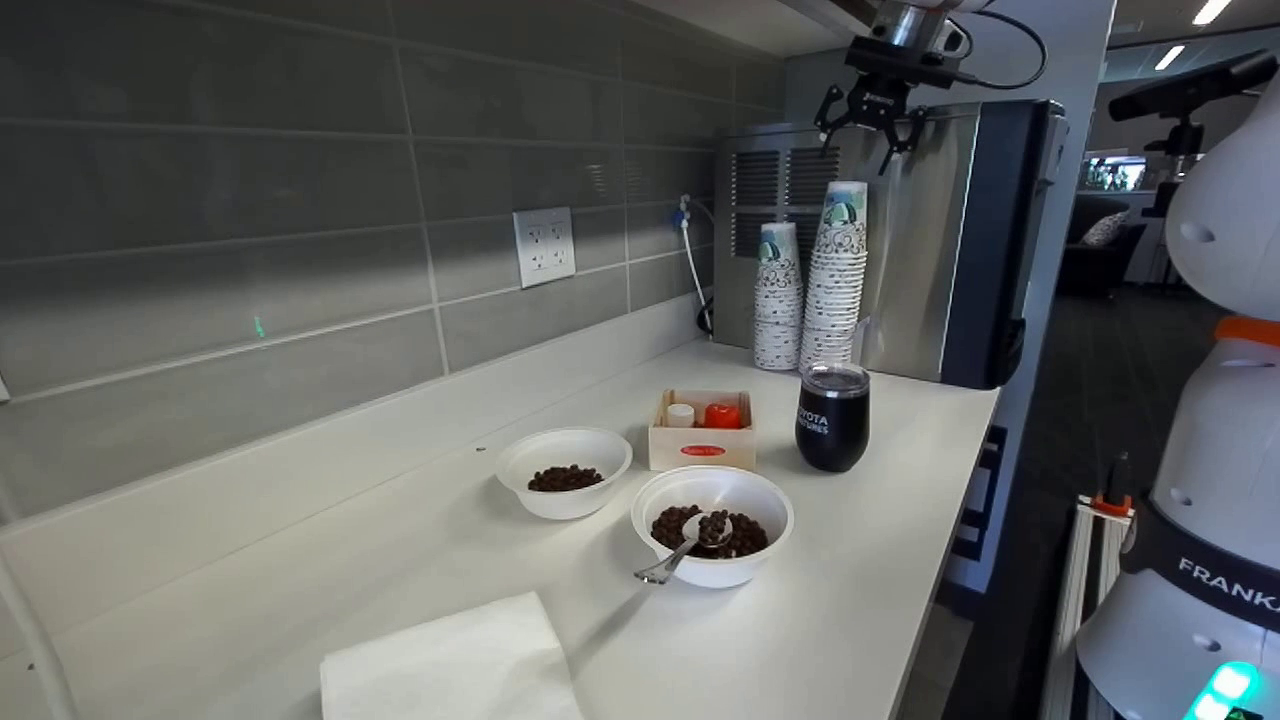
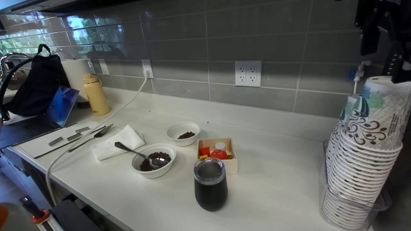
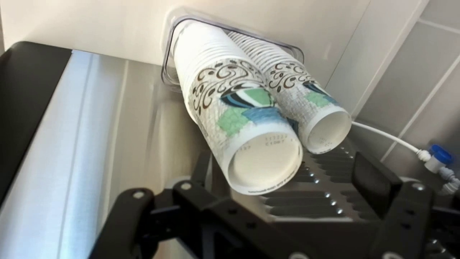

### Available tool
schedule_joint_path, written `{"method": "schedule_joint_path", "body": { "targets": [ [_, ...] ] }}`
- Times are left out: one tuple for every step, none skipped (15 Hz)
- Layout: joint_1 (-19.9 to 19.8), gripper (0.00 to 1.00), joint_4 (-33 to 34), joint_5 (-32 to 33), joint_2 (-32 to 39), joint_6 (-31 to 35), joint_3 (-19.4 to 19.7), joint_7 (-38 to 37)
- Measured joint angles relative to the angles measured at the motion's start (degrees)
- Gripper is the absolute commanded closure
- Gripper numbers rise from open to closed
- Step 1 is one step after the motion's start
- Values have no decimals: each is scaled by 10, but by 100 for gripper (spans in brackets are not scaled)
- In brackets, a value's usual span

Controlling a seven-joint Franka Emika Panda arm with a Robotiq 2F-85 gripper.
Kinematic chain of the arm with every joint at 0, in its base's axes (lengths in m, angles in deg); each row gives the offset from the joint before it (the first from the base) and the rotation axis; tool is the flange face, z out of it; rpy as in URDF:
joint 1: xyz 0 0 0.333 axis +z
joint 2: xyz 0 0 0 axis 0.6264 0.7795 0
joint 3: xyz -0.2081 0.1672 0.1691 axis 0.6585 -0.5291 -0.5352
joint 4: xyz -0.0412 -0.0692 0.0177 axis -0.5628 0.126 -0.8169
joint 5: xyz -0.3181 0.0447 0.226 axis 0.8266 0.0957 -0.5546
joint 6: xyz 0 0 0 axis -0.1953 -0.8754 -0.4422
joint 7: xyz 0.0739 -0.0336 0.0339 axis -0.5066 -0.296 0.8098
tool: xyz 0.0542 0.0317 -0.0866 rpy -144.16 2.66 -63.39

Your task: Put the cups on the counter on the stack on the right

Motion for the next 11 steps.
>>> {"method": "schedule_joint_path", "body": {
  "targets": [
    [2, 0, -5, 1, -7, -9, -2, 5],
    [3, 0, -11, 4, -16, -20, -4, 10],
    [4, 0, -19, 11, -27, -30, -8, 12],
    [5, 0, -27, 21, -39, -42, -12, 12],
    [5, 0, -36, 32, -52, -54, -17, 12],
    [5, 0, -46, 42, -67, -66, -22, 12],
    [5, 0, -55, 53, -80, -77, -28, 12],
    [5, 0, -64, 62, -93, -87, -33, 12],
    [5, 0, -71, 70, -105, -96, -38, 12],
    [5, 0, -78, 78, -115, -102, -42, 12],
    [5, 0, -84, 84, -123, -109, -46, 12]
  ]
}}
